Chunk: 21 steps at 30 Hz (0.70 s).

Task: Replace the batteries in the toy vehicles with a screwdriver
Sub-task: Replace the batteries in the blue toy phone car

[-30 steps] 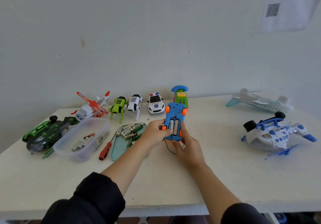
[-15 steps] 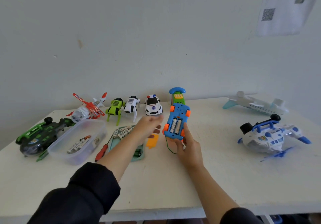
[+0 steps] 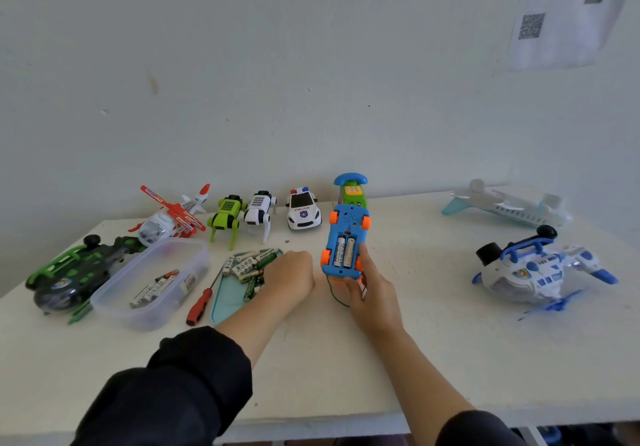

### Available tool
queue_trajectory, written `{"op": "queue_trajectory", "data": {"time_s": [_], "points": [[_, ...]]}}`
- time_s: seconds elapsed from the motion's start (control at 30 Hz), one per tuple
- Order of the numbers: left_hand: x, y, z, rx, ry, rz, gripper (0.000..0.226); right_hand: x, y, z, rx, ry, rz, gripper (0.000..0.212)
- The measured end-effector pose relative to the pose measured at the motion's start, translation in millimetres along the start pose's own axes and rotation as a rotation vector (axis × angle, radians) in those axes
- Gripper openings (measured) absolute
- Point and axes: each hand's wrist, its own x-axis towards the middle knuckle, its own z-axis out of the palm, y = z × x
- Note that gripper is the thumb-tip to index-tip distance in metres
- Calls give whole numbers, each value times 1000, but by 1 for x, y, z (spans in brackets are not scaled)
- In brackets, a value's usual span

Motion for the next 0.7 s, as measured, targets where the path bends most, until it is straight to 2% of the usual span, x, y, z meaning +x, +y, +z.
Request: {"op": "queue_trajectory", "data": {"time_s": [0.13, 0.27, 0.4, 0.47, 0.6, 0.7], "points": [[7, -15, -5, -380, 165, -182, 23, 0, -2, -2, 5, -21, -16, 63], [13, -25, -30, -823, 41, -276, 16, -1, -3, -2, 25, -14, -37, 63], [12, -24, -52, -975, 83, -187, 28, -1, -4, -2, 47, -12, -44, 63], [11, -20, -58, -996, 162, -159, 31, -1, -2, -2, 50, -26, -24, 63], [3, -9, -62, -943, 463, -49, 17, -2, -4, -3, 71, -38, -7, 67], [-1, -2, -63, -1005, 508, 68, 14, -2, -5, -4, 75, -30, -5, 65]]}}
